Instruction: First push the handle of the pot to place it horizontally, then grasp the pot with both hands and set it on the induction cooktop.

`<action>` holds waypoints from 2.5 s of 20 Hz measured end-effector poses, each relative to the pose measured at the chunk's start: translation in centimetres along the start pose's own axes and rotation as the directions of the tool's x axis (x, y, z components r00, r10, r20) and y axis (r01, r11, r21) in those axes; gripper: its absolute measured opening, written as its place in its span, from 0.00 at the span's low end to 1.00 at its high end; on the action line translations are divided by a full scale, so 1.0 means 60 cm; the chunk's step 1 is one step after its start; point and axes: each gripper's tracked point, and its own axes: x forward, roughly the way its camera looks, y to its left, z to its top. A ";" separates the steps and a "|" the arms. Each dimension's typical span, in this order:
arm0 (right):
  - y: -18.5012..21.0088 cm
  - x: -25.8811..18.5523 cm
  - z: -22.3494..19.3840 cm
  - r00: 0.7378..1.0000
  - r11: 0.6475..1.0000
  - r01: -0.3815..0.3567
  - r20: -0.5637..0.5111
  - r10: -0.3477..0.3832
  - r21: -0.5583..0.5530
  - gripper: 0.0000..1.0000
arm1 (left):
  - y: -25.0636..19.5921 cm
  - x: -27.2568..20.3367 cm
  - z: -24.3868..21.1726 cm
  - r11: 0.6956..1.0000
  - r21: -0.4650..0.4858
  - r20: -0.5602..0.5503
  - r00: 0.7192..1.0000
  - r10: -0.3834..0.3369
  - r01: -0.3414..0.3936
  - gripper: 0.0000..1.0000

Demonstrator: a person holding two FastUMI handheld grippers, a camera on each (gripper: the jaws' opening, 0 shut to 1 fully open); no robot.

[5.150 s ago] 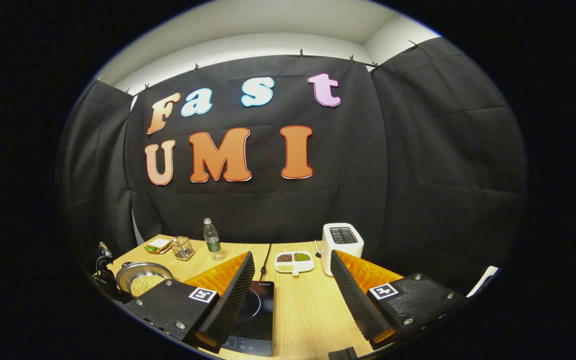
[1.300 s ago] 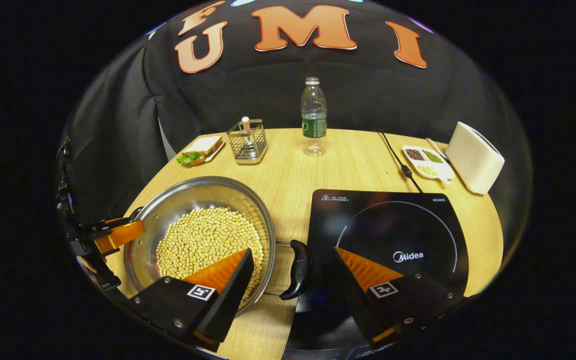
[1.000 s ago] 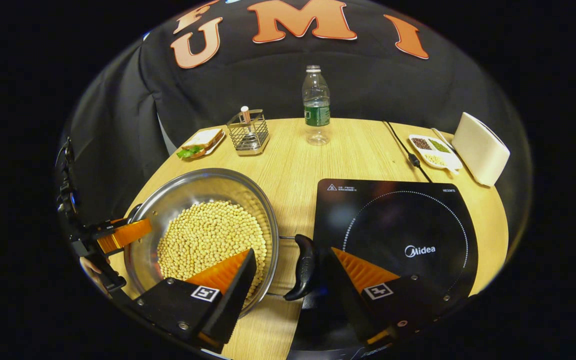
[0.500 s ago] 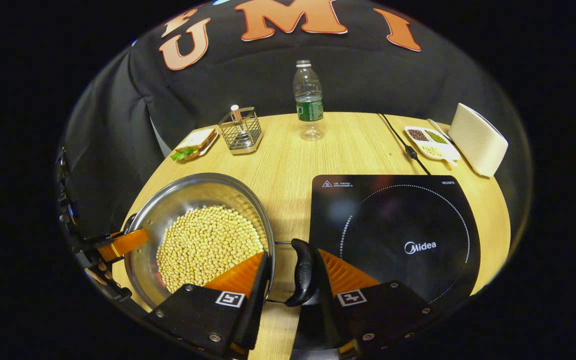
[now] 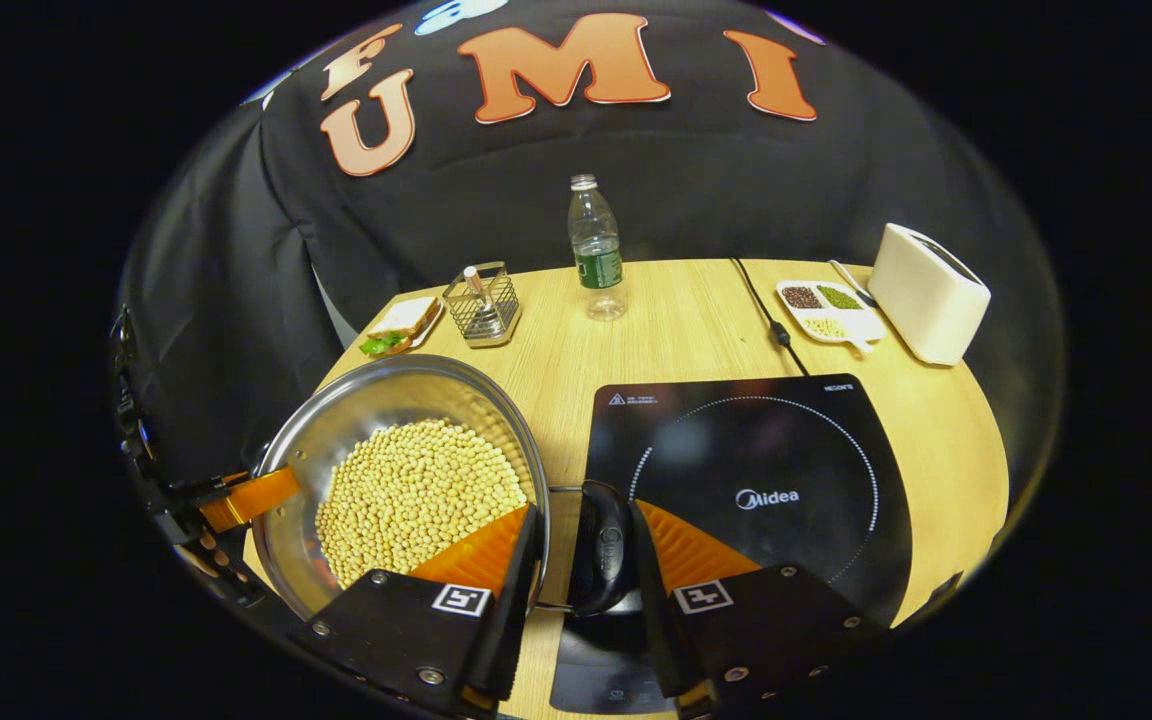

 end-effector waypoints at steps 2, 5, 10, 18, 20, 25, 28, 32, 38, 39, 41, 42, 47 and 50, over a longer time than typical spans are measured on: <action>-0.003 -0.003 0.002 1.000 1.000 0.000 0.010 0.000 0.013 0.53 | -0.026 -0.010 0.007 1.000 0.014 0.005 1.000 -0.006 0.006 0.49; -0.012 -0.015 0.006 0.999 1.000 0.002 0.033 -0.003 0.029 0.53 | -0.060 -0.023 0.021 0.999 0.031 0.010 1.000 -0.018 0.017 0.48; -0.027 -0.036 0.011 0.998 0.998 0.020 0.065 -0.023 0.055 0.52 | -0.140 -0.034 0.030 0.997 0.057 0.013 0.998 -0.055 0.054 0.48; -0.050 -0.083 0.019 0.994 0.993 0.064 0.086 -0.073 0.101 0.52 | -0.258 -0.016 0.015 0.989 0.089 -0.041 0.993 -0.111 0.114 0.52; -0.052 -0.099 0.018 0.993 0.991 0.069 0.092 -0.080 0.114 0.52 | -0.285 -0.014 0.016 0.987 0.099 -0.045 0.992 -0.120 0.123 0.52; -0.057 -0.110 0.003 0.991 0.986 0.087 0.086 -0.100 0.142 0.52 | -0.349 0.002 0.008 0.982 0.118 -0.065 0.988 -0.140 0.146 0.50; -0.062 -0.117 0.004 0.990 0.983 0.102 0.082 -0.116 0.156 0.52 | -0.384 0.018 -0.002 0.978 0.130 -0.086 0.985 -0.153 0.163 0.50; -0.056 -0.122 -0.003 0.989 0.978 0.117 0.072 -0.130 0.171 0.52 | -0.421 0.036 -0.015 0.973 0.142 -0.114 0.980 -0.164 0.180 0.50; -0.056 -0.125 -0.005 0.989 0.975 0.127 0.052 -0.139 0.182 0.52 | -0.446 0.067 -0.035 0.970 0.156 -0.150 0.975 -0.163 0.186 0.50; -0.056 -0.126 -0.005 0.989 0.975 0.127 0.051 -0.138 0.183 0.52 | -0.448 0.070 -0.039 0.970 0.154 -0.155 0.974 -0.163 0.187 0.50; -0.058 -0.127 -0.003 0.989 0.976 0.130 0.047 -0.140 0.175 0.53 | -0.451 0.077 -0.045 0.971 0.149 -0.163 0.973 -0.164 0.188 0.50; -0.058 -0.127 -0.004 0.989 0.975 0.133 0.044 -0.143 0.176 0.52 | -0.450 0.080 -0.048 0.971 0.146 -0.164 0.973 -0.164 0.188 0.49; -0.057 -0.130 -0.005 0.990 0.976 0.129 0.031 -0.137 0.176 0.52 | -0.440 0.084 -0.055 0.977 0.127 -0.176 0.973 -0.150 0.174 0.50; -0.060 -0.130 -0.006 0.992 0.979 0.116 0.030 -0.123 0.169 0.53 | -0.435 0.088 -0.064 0.980 0.104 -0.198 0.969 -0.150 0.173 0.52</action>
